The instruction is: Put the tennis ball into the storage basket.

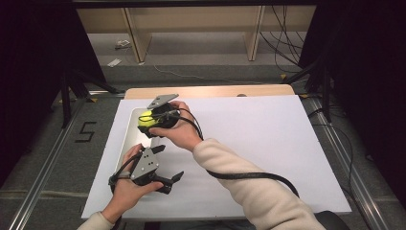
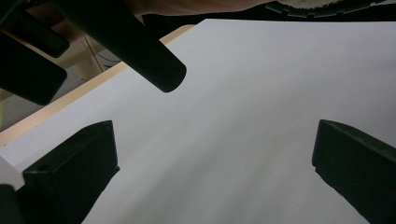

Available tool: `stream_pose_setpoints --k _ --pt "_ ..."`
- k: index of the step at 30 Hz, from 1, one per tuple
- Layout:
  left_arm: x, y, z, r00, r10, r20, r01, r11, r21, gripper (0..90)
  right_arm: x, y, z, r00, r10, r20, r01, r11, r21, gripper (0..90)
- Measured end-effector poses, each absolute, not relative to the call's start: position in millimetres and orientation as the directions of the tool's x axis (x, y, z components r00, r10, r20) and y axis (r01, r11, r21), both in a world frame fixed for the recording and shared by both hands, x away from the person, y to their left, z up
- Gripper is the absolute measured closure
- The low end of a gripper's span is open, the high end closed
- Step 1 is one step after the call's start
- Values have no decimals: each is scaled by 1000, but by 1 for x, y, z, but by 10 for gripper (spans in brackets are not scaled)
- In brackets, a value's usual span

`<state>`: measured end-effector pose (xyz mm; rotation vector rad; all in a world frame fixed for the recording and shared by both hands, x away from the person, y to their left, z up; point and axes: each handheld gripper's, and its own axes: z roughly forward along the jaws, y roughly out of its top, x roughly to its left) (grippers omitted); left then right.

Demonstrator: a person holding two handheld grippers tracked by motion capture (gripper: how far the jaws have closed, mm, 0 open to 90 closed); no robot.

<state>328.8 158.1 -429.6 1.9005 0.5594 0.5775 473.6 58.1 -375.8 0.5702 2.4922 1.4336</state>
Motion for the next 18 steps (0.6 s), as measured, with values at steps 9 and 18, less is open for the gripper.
stream_pose_setpoints --k 9,18 --pt "329 158 -430 777 613 143 120 -367 923 0 474 61 -376 -904 428 10 223 452 864 268" --pt "329 158 -430 777 613 142 120 -365 923 0 475 63 -376 -904 427 12 225 451 864 268"
